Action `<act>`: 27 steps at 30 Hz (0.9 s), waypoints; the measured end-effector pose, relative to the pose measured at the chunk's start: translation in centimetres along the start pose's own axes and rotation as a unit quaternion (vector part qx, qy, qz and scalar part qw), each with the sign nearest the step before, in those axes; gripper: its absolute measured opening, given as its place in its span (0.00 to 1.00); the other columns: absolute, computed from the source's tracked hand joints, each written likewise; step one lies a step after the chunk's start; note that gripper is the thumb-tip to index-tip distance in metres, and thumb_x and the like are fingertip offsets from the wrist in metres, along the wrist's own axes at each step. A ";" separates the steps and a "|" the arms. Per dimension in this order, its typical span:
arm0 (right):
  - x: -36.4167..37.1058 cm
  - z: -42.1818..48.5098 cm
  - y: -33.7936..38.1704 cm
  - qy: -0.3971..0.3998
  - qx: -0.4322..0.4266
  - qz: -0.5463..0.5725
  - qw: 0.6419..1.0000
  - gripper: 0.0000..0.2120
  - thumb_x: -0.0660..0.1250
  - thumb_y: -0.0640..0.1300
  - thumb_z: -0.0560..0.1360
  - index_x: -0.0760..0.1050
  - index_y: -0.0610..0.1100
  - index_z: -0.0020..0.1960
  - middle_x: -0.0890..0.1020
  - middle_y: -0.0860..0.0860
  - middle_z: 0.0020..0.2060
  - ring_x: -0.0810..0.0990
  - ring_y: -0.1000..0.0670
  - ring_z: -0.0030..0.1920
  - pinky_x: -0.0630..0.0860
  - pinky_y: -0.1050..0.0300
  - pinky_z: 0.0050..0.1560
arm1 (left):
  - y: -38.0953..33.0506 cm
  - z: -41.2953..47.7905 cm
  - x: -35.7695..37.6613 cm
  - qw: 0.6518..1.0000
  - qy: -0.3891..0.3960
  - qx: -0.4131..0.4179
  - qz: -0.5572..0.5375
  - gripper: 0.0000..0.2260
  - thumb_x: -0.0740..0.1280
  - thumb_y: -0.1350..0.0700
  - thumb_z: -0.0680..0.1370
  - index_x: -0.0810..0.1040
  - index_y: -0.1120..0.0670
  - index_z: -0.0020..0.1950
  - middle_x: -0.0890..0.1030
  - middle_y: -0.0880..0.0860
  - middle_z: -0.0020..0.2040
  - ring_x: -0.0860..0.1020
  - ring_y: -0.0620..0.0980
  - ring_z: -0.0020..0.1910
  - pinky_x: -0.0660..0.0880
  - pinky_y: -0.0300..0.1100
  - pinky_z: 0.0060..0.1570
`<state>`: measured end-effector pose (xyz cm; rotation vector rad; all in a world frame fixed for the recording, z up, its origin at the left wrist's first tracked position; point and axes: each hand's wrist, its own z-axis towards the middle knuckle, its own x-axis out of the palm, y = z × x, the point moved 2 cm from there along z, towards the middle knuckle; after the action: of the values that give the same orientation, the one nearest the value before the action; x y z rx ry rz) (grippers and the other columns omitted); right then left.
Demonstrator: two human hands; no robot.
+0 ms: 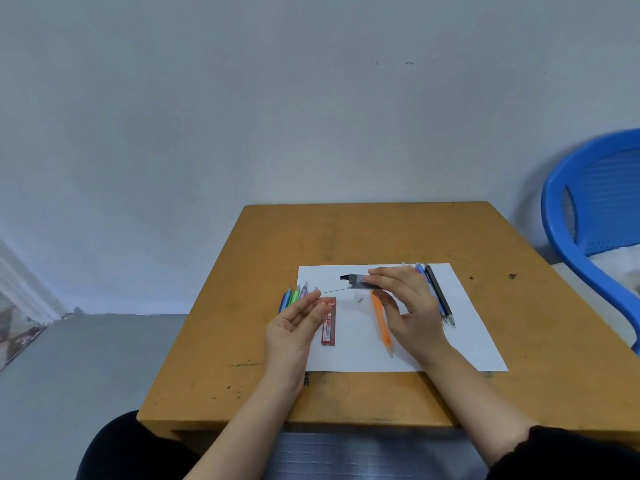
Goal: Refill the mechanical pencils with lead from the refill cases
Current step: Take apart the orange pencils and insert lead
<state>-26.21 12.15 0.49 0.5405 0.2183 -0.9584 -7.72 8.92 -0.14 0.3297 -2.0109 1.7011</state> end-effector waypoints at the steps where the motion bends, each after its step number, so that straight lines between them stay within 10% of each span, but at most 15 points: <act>1: 0.0 0.0 0.0 0.003 -0.001 0.001 1.000 0.11 0.66 0.33 0.73 0.81 0.39 0.54 0.82 0.46 0.51 0.79 0.49 0.54 0.70 0.60 0.60 | 0.0 0.1 0.1 1.000 -0.002 -0.004 0.000 0.20 0.73 0.59 0.64 0.80 0.61 0.56 0.85 0.57 0.48 0.83 0.50 0.47 0.79 0.37 0.44; 5: 0.1 0.0 0.0 0.008 -0.001 -0.003 1.000 0.11 0.65 0.35 0.74 0.81 0.38 0.54 0.82 0.46 0.51 0.79 0.49 0.54 0.70 0.61 0.61 | 0.0 0.5 0.9 1.000 -0.006 -0.006 0.020 0.22 0.74 0.57 0.62 0.81 0.59 0.55 0.85 0.56 0.49 0.83 0.51 0.51 0.78 0.43 0.53; 18: 0.1 0.0 -0.5 -0.030 0.011 -0.023 0.999 0.11 0.65 0.34 0.74 0.81 0.42 0.54 0.82 0.50 0.51 0.77 0.47 0.54 0.70 0.51 0.59 | -1.0 1.1 0.9 0.997 -0.057 0.037 -0.034 0.06 0.68 0.61 0.75 0.81 0.62 0.49 0.85 0.57 0.44 0.83 0.49 0.41 0.80 0.38 0.41; 27: 0.3 -0.2 -1.1 -0.043 0.069 -0.014 0.997 0.13 0.62 0.34 0.75 0.80 0.39 0.56 0.81 0.46 0.51 0.77 0.48 0.55 0.71 0.61 0.60 | -2.8 1.6 -2.4 0.957 -0.063 0.208 0.193 0.04 0.64 0.60 0.79 0.78 0.56 0.49 0.84 0.53 0.40 0.82 0.46 0.41 0.78 0.35 0.38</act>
<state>-26.96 11.58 -0.18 0.6234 0.0824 -1.0260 -4.68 6.48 0.89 0.1932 -1.8765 2.4123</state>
